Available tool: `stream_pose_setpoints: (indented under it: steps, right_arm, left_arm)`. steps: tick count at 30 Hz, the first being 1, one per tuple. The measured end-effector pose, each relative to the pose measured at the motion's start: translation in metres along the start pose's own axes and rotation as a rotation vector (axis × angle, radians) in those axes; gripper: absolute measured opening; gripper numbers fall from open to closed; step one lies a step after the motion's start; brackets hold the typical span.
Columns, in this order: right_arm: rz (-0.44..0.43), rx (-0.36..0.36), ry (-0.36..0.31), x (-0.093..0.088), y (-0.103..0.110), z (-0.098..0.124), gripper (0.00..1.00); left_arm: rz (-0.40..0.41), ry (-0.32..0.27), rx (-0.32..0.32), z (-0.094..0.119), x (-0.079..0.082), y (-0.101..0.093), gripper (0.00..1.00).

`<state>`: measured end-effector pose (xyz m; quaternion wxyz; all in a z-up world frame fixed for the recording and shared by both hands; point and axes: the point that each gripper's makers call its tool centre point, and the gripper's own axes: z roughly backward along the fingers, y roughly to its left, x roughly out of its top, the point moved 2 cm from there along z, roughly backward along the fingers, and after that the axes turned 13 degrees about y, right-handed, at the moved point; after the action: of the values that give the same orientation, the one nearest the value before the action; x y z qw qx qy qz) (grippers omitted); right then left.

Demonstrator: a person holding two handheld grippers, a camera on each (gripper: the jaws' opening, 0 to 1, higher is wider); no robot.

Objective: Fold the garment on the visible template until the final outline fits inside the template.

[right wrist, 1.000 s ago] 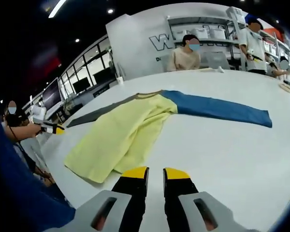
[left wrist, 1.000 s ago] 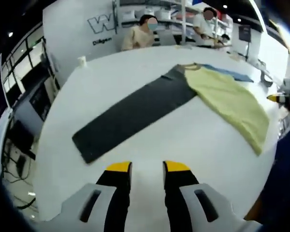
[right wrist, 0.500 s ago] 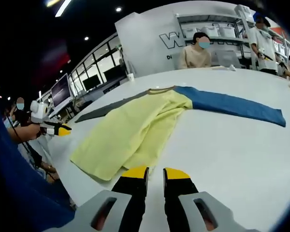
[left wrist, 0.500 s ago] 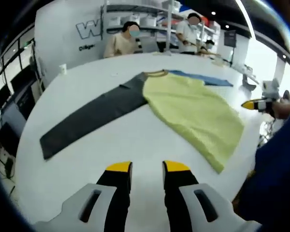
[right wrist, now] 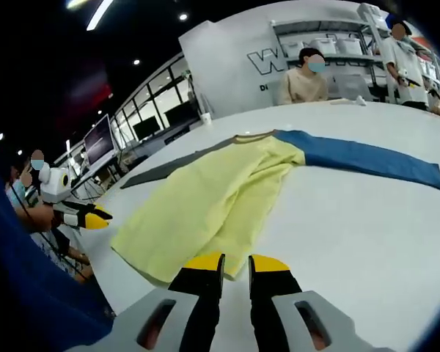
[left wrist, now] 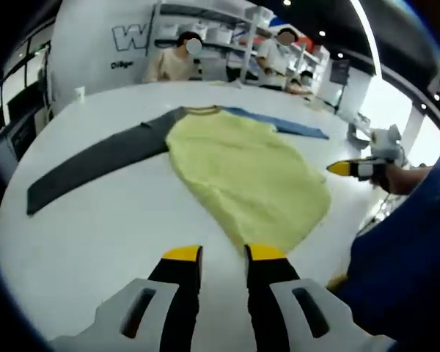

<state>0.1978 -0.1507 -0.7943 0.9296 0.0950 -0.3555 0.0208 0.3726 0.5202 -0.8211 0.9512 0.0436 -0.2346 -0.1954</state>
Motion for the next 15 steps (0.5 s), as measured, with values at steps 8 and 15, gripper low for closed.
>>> stream_pose_setpoints:
  steps: [8,15]
  right_arm:
    - [-0.007,0.023,0.004,-0.007,0.002,-0.004,0.11]
    - [0.004,0.065,0.0,-0.006,0.011,-0.009,0.13]
  left_arm:
    - [0.063,-0.006,0.045,0.028,-0.017,0.002,0.2]
    - [0.114,-0.048,0.025,0.042,-0.033,-0.025,0.2]
